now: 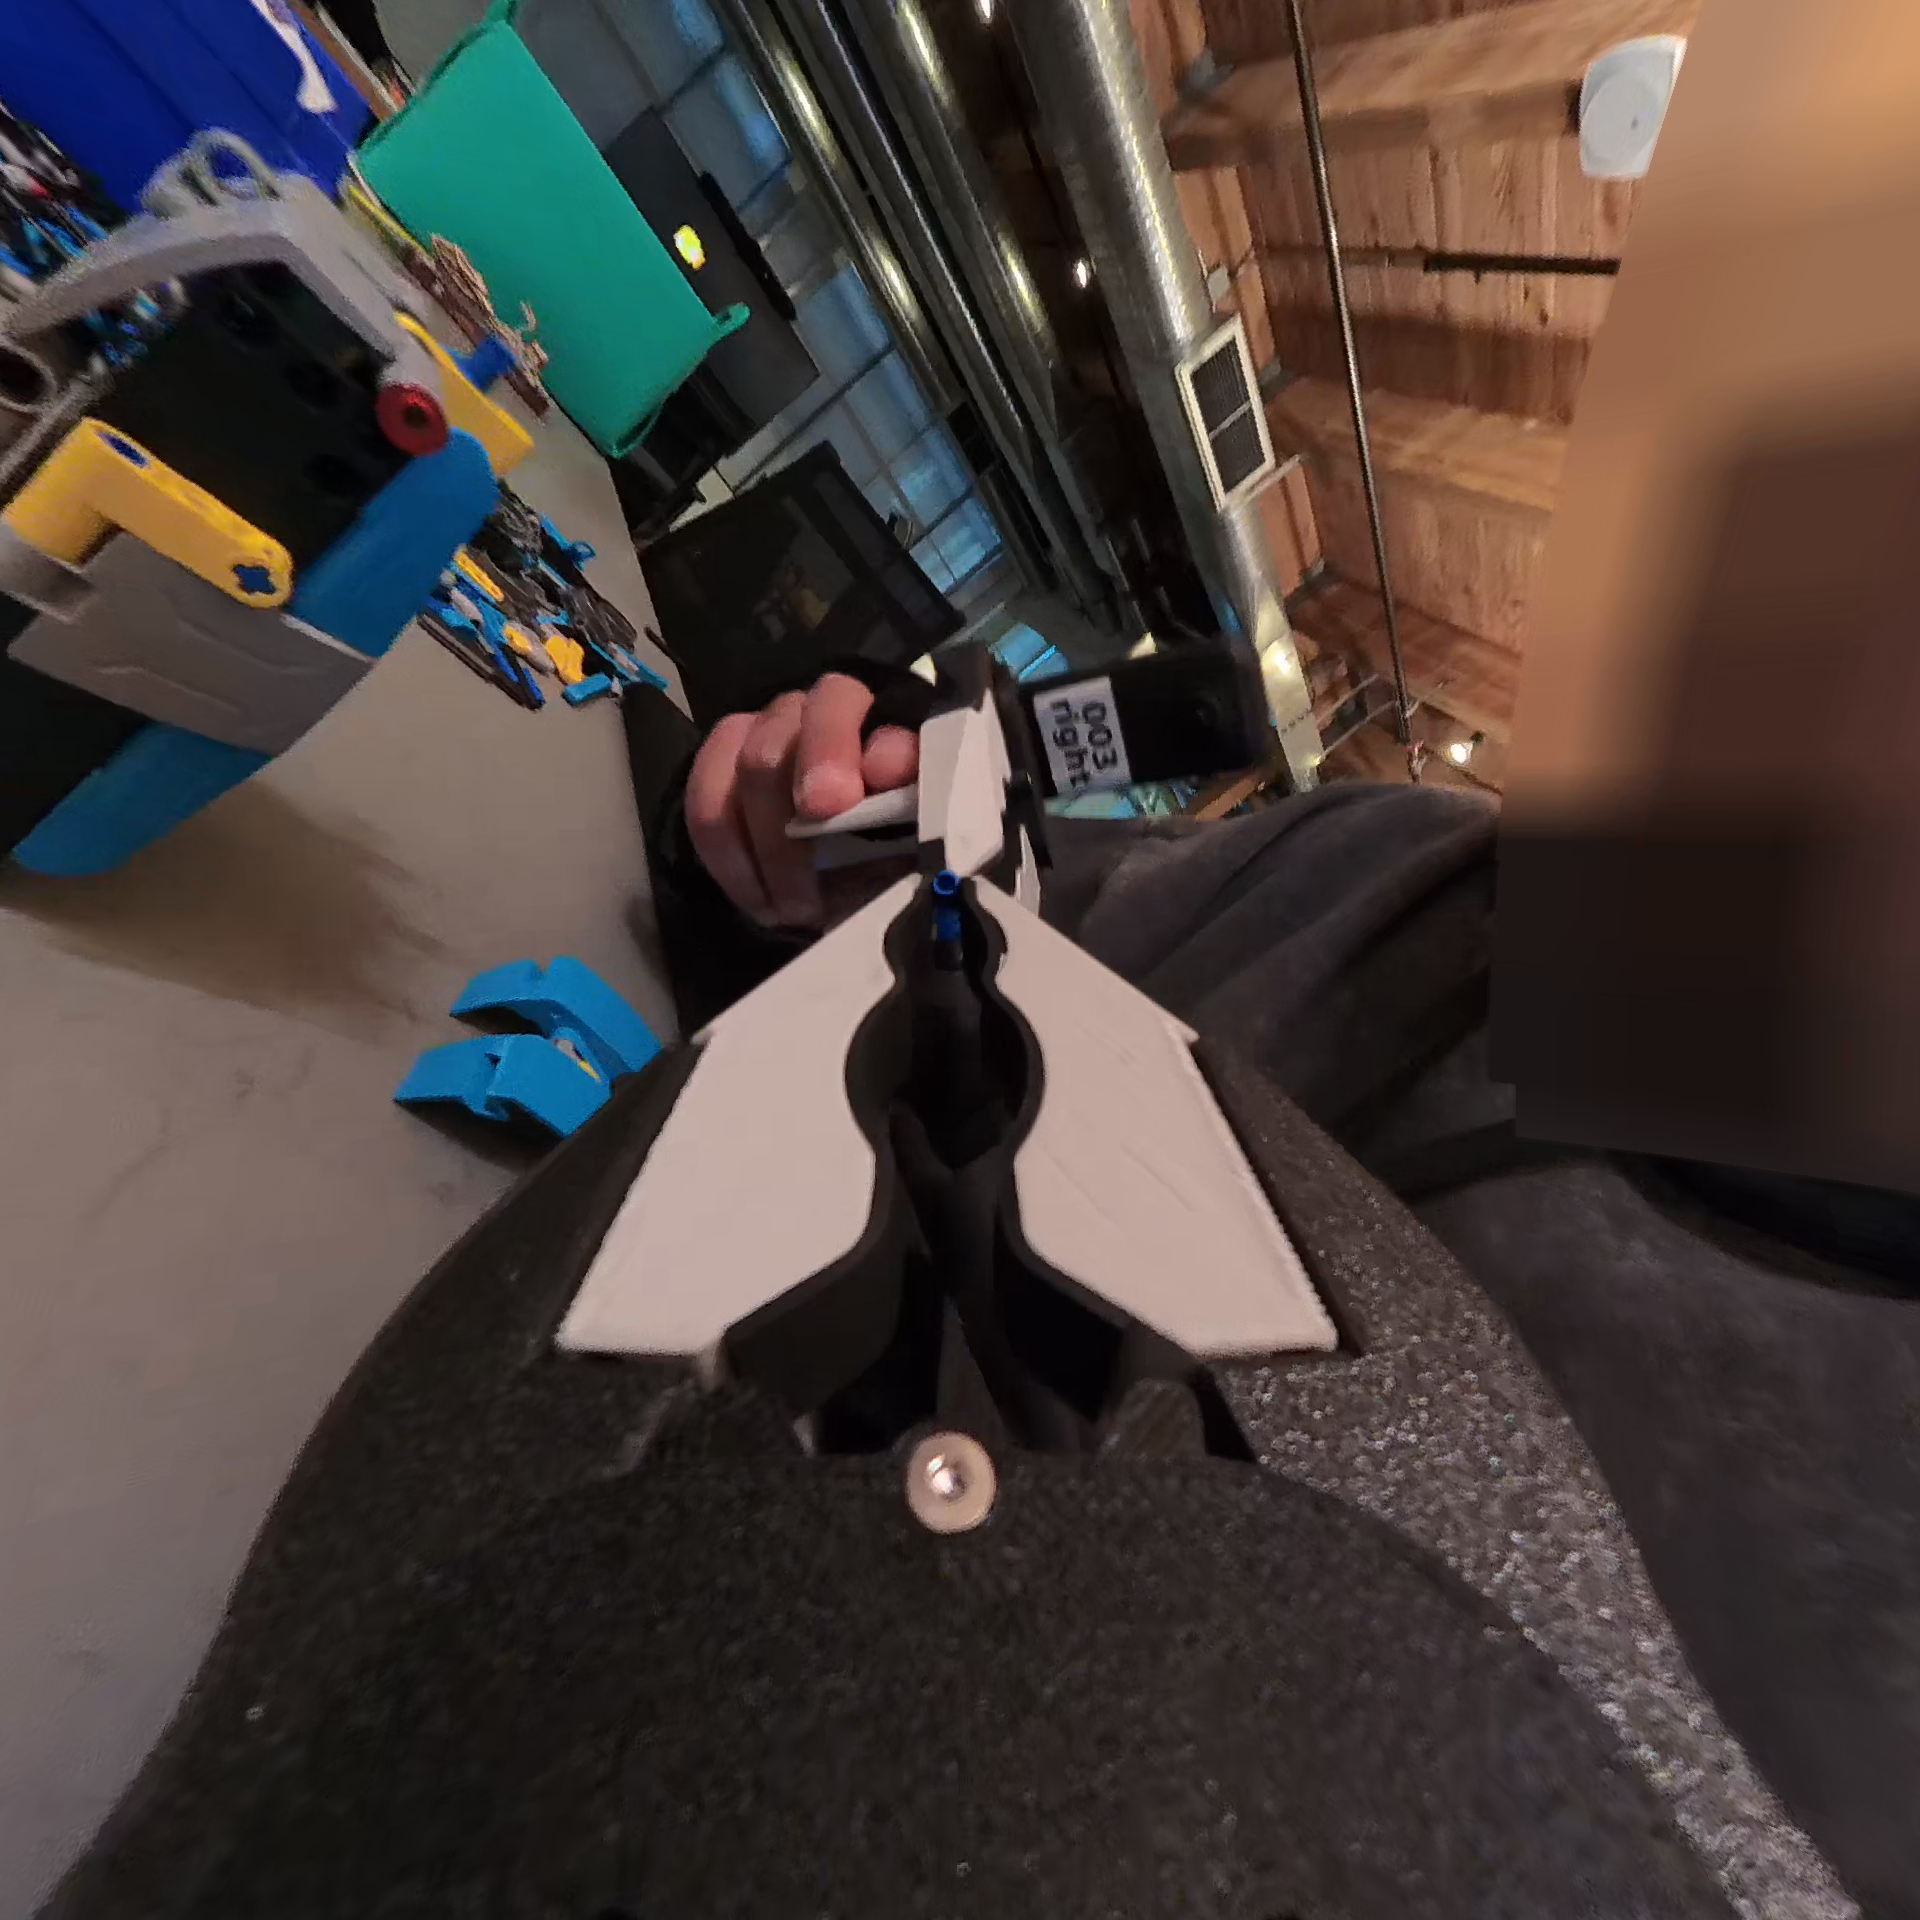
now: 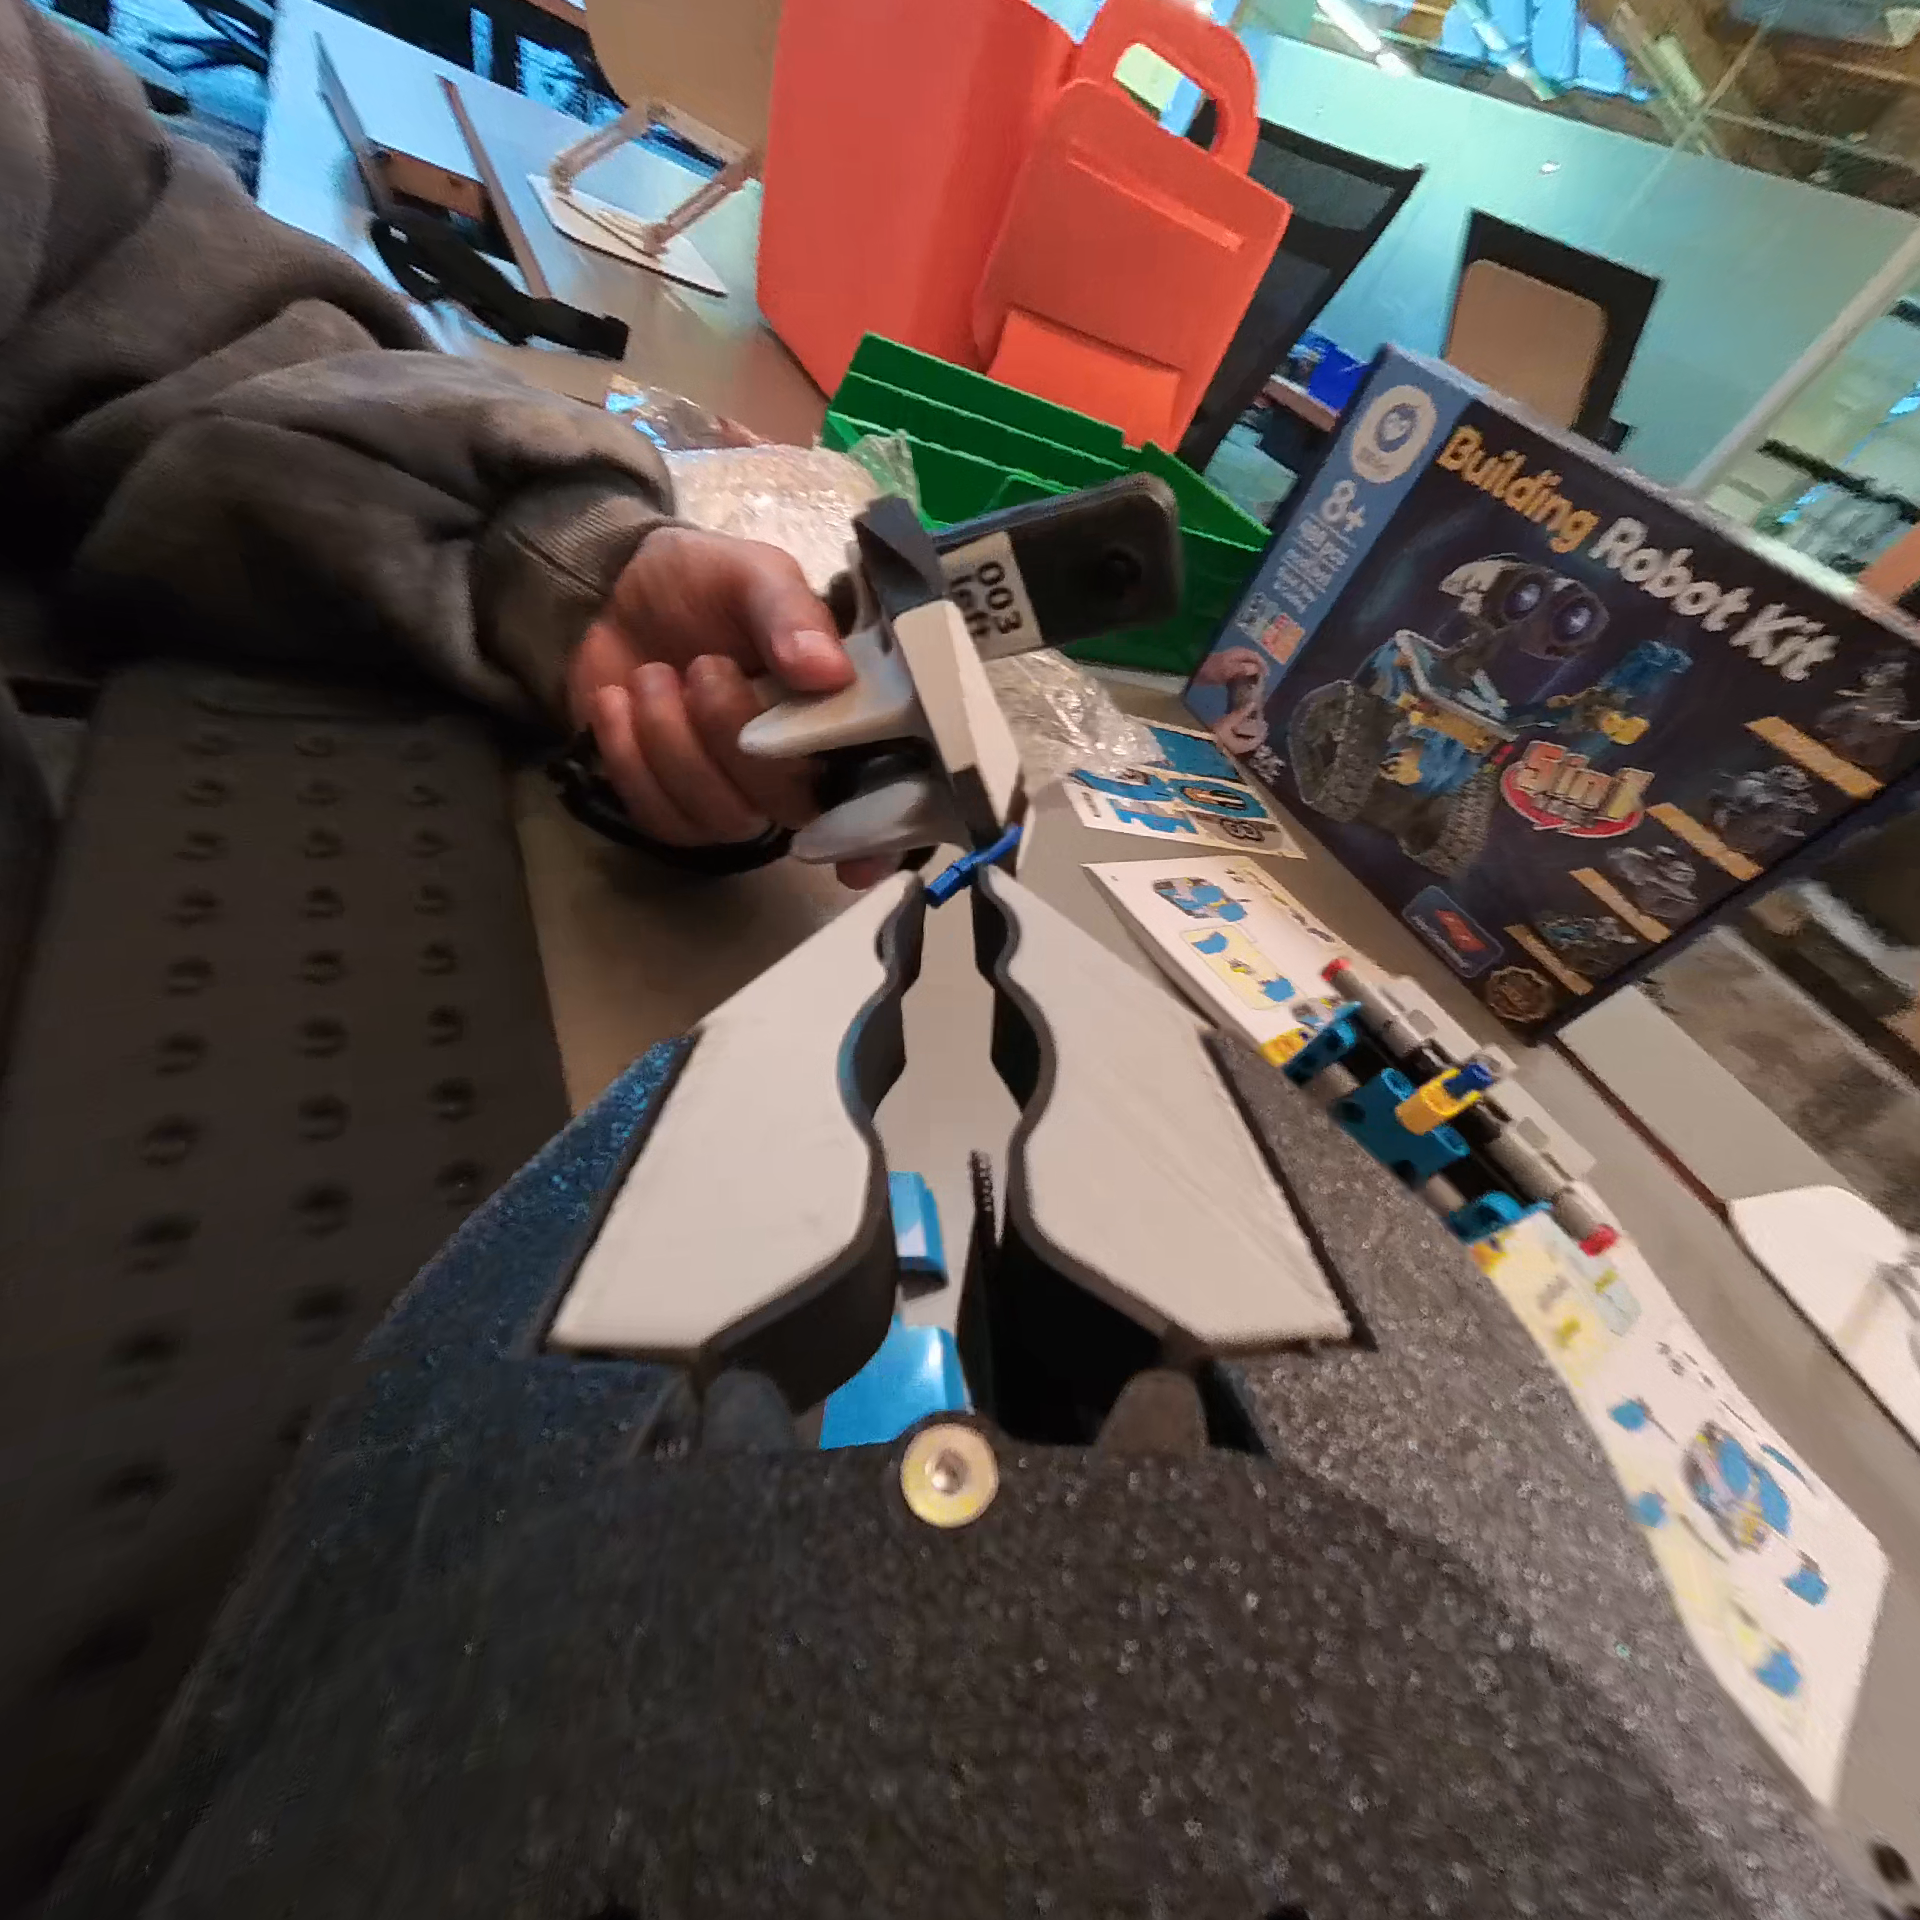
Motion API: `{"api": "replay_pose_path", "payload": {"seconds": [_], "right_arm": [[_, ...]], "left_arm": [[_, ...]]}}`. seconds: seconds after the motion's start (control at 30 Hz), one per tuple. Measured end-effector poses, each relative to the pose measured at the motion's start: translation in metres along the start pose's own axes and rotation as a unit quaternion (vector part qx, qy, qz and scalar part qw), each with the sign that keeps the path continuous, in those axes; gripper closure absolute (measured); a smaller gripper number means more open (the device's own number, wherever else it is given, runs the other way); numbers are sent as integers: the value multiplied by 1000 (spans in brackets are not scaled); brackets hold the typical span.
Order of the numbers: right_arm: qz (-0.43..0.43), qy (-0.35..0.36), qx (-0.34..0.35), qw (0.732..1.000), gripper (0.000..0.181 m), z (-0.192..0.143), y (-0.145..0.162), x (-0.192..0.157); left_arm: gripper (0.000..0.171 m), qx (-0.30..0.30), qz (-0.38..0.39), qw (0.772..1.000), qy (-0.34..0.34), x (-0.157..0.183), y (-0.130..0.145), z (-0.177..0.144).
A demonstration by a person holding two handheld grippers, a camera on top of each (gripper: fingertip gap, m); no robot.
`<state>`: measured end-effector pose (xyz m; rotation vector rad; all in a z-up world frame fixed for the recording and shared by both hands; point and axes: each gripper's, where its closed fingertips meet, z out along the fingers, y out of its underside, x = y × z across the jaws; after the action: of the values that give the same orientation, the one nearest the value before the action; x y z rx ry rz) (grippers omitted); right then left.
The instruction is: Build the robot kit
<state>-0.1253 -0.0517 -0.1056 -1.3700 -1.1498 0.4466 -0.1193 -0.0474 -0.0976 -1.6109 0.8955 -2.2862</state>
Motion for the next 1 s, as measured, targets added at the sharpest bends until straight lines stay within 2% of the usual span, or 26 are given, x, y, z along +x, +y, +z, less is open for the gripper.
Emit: {"api": "replay_pose_path", "payload": {"seconds": [0.13,0.2,0.3,0.43,0.5,0.7,0.8,1.0], "right_arm": [[70,-94,4,993,173,-4,4,-13],[128,-160,13,979,174,-9,2,-22],[198,-195,28,960,177,-13,0,-17],[174,-160,30,971,176,-12,1,-9],[143,-133,30,980,165,-11,1,-7],[53,-72,23,996,168,-8,1,-6],[24,-64,14,998,175,-6,3,-9],[16,-76,20,997,176,-7,1,-14]], "left_arm": [[168,-55,22,998,-5,1,16,1],[168,-81,33,996,2,4,25,3],[168,-92,58,994,-8,4,29,3],[169,-64,56,996,-13,2,21,4],[169,-46,39,998,-6,2,16,3],[169,-49,10,999,-1,0,18,4],[169,-55,-10,998,14,2,22,6],[169,-65,-24,997,27,5,26,7]]}}
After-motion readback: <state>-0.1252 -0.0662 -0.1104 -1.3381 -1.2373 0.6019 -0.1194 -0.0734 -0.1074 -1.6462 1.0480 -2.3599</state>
